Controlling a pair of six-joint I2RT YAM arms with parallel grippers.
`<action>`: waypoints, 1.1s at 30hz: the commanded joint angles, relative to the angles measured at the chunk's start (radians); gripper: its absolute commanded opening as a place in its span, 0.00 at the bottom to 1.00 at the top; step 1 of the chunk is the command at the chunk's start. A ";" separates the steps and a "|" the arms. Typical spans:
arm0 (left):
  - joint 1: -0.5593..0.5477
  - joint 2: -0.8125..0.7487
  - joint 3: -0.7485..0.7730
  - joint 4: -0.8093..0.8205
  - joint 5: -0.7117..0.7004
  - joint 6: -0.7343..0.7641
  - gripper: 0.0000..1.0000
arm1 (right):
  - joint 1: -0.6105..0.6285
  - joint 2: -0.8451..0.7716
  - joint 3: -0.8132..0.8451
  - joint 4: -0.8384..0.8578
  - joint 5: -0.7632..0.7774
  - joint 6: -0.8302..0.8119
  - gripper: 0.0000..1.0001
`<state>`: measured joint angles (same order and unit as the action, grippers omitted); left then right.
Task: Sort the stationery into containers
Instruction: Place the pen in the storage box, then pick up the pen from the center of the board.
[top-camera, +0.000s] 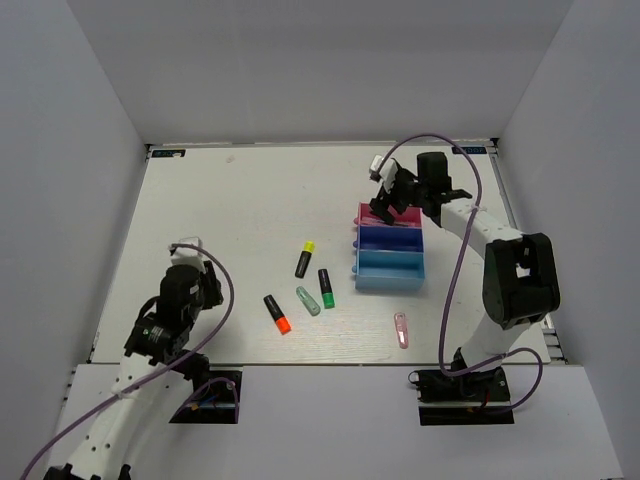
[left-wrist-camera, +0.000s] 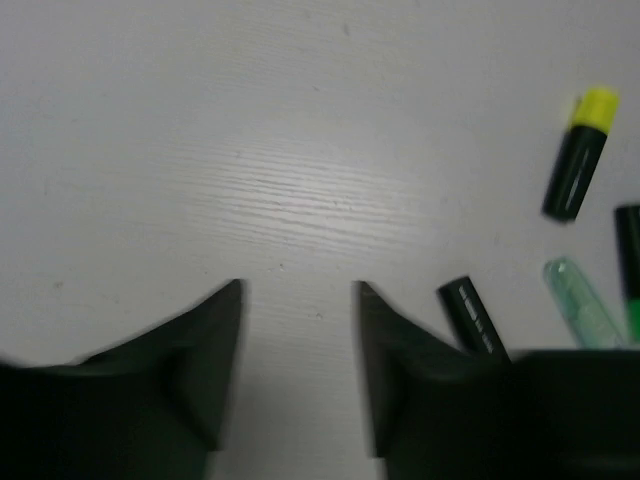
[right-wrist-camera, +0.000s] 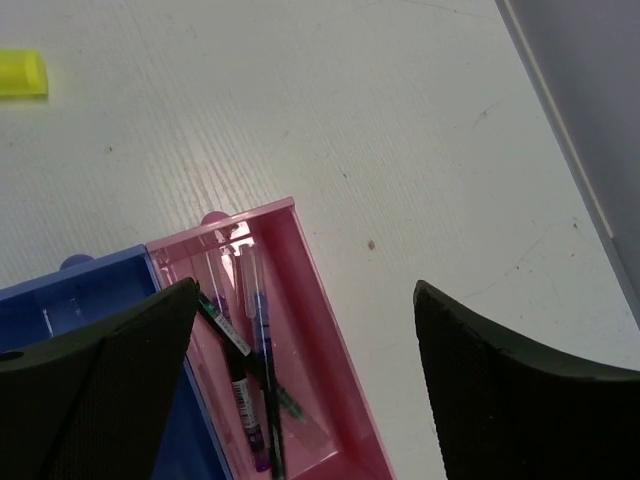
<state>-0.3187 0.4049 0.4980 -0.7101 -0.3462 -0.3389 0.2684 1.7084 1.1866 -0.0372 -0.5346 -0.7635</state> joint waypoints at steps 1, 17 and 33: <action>0.003 0.133 0.008 0.064 0.281 0.060 0.45 | -0.011 -0.041 -0.013 0.059 -0.036 0.024 0.90; -0.508 0.713 0.359 -0.256 -0.045 -0.570 0.78 | -0.046 -0.320 0.010 -0.487 -0.202 0.682 0.90; -0.522 1.032 0.350 -0.079 -0.011 -0.904 0.67 | -0.093 -0.510 -0.219 -0.386 -0.122 0.783 0.53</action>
<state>-0.8486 1.4006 0.8581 -0.9009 -0.3626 -1.1725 0.1871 1.2308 0.9806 -0.4641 -0.6327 -0.0048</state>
